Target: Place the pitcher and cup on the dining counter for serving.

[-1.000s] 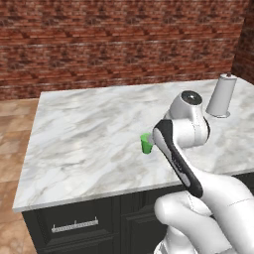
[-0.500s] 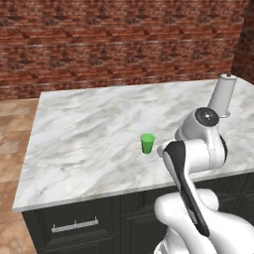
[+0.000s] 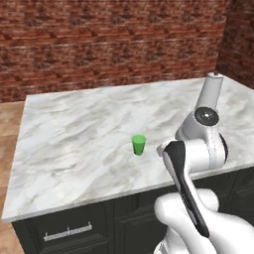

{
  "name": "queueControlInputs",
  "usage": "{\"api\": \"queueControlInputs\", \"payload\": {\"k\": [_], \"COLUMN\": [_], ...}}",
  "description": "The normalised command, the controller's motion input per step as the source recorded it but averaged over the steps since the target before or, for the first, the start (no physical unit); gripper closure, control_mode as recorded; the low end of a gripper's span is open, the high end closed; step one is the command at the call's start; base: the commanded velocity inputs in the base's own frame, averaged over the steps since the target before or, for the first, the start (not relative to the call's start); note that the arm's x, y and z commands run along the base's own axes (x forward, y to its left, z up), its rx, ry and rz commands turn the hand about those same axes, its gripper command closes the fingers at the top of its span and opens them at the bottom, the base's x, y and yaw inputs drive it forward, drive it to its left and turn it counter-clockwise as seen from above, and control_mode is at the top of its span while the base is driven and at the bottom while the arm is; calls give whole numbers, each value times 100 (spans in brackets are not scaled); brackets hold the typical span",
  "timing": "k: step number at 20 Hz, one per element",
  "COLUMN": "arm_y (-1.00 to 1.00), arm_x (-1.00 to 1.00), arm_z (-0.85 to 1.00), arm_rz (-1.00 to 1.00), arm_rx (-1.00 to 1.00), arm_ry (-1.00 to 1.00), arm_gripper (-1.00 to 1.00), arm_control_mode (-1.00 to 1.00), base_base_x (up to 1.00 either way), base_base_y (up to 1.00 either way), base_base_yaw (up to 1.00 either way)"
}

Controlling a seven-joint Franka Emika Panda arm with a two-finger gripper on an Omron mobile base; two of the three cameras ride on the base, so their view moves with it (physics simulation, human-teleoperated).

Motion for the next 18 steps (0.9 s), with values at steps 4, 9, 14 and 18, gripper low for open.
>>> {"api": "queueControlInputs", "payload": {"k": [4, 9, 14, 18], "arm_y": [0, 0, 0, 0], "arm_x": [0, 0, 0, 0], "arm_z": [0, 0, 0, 0], "arm_rz": [0, 0, 0, 0], "arm_rx": [0, 0, 0, 0], "arm_ry": [0, 0, 0, 0], "arm_gripper": [-100, -100, -100, -100], "arm_control_mode": [100, 100, 100, 100], "base_base_x": [-4, 0, 0, 0], "base_base_y": [-32, -25, -23, -25], "base_base_yaw": [-74, -83, -85, -84]}}
